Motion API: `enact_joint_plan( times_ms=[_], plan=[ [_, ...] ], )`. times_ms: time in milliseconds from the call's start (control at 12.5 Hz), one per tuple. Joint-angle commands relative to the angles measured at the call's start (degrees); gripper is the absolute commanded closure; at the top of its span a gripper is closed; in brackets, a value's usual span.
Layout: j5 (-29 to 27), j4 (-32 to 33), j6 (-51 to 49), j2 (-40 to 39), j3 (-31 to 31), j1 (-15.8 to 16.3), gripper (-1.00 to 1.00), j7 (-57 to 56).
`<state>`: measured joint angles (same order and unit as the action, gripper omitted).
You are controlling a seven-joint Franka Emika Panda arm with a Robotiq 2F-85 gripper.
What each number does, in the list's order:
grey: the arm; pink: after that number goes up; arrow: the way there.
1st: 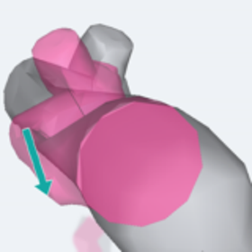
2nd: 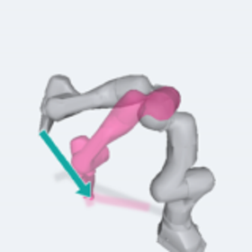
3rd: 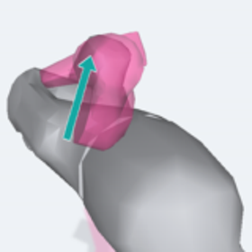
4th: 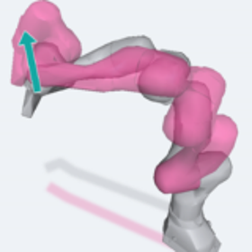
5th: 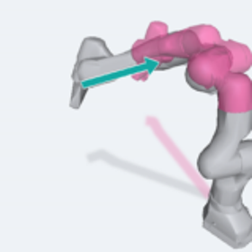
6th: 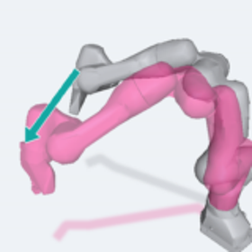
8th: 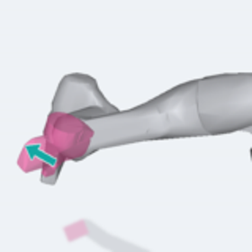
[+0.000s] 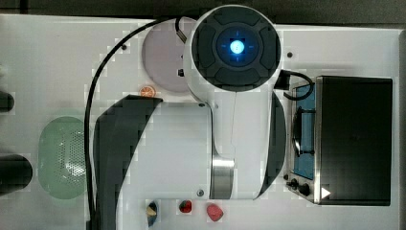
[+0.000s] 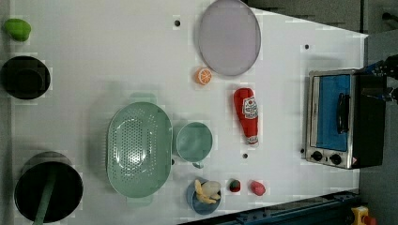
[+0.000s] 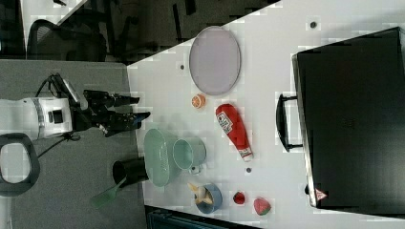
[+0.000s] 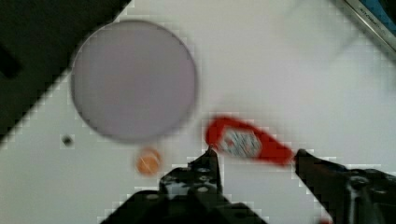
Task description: Pick Ketchup from the table and place it in strainer.
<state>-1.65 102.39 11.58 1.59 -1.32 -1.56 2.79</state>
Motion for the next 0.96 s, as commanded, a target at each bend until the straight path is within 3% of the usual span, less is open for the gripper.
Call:
enact_joint_plan(
  times_ms=[80,240,640,960],
  plan=[
    [-1.90,8.50,-11.92,17.48,-4.95,-5.84,-0.59,-1.33],
    [-1.90,9.00,-11.27,16.92,-5.05,-5.82,-0.99,-1.35],
    [-1.91,12.14,-9.10,11.90,-5.64,-5.74,-1.00,-3.77],
    [-1.90,15.13,-0.81,5.94,-5.66,-5.77,-1.00,-20.51]
  ],
)
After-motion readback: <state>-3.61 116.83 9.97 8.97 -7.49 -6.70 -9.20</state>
